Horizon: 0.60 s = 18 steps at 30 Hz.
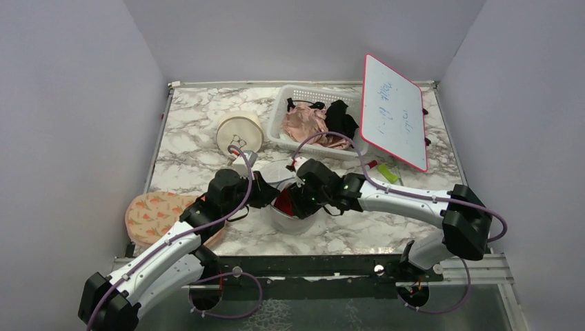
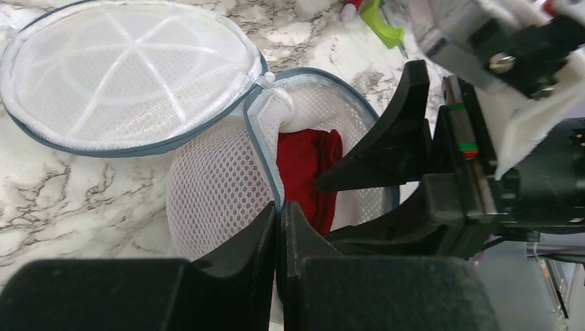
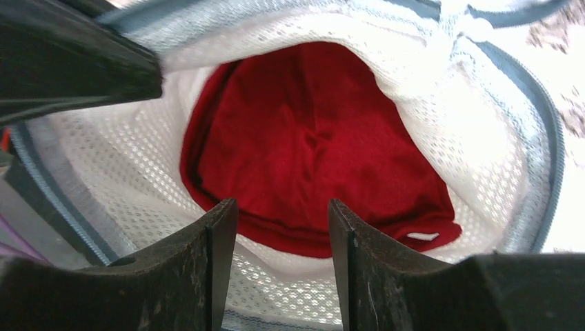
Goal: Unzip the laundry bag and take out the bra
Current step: Pick up the bra from the laundry bag.
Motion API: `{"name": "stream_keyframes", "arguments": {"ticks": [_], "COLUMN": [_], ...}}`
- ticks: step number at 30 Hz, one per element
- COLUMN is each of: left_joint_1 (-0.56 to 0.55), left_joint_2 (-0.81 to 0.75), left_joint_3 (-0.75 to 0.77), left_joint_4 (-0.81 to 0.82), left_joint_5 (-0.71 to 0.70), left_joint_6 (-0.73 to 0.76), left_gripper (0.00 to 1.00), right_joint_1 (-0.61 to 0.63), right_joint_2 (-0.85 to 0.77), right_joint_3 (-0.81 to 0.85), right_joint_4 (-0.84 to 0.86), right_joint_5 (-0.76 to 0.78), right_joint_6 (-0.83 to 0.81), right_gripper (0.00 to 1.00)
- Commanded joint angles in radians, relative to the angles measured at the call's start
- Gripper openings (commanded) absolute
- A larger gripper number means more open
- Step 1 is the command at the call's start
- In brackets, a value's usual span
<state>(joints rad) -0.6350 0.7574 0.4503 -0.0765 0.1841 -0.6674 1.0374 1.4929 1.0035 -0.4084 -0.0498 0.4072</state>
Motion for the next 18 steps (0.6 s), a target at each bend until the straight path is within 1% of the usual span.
{"name": "stream_keyframes", "arguments": {"ticks": [1, 4, 7, 11, 14, 18], "left_joint_1": [-0.002, -0.002, -0.002, -0.002, -0.002, -0.002], "left_joint_2": [-0.007, -0.002, 0.008, 0.029, 0.029, 0.020], "left_joint_3": [-0.017, -0.023, -0.021, -0.014, -0.014, -0.029], "left_joint_4": [0.087, 0.103, 0.106, 0.115, 0.118, 0.124], "left_joint_5": [0.102, 0.118, 0.121, 0.132, 0.136, 0.123], "left_joint_6": [-0.004, 0.003, 0.011, 0.013, 0.012, 0.014], "left_gripper": [0.00, 0.00, 0.00, 0.00, 0.00, 0.00], "right_joint_1": [0.039, 0.042, 0.044, 0.044, 0.043, 0.043], "right_joint_2": [-0.008, -0.007, -0.009, 0.004, 0.028, 0.087], "right_joint_3": [0.038, 0.047, 0.070, 0.098, 0.096, 0.112], "right_joint_4": [-0.144, -0.198, -0.236, -0.248, -0.222, -0.226], "right_joint_5": [0.228, 0.293, 0.353, 0.378, 0.381, 0.413], "right_joint_6": [0.057, 0.082, 0.084, 0.076, 0.065, 0.071], "right_gripper": [0.50, 0.52, 0.57, 0.68, 0.73, 0.79]}}
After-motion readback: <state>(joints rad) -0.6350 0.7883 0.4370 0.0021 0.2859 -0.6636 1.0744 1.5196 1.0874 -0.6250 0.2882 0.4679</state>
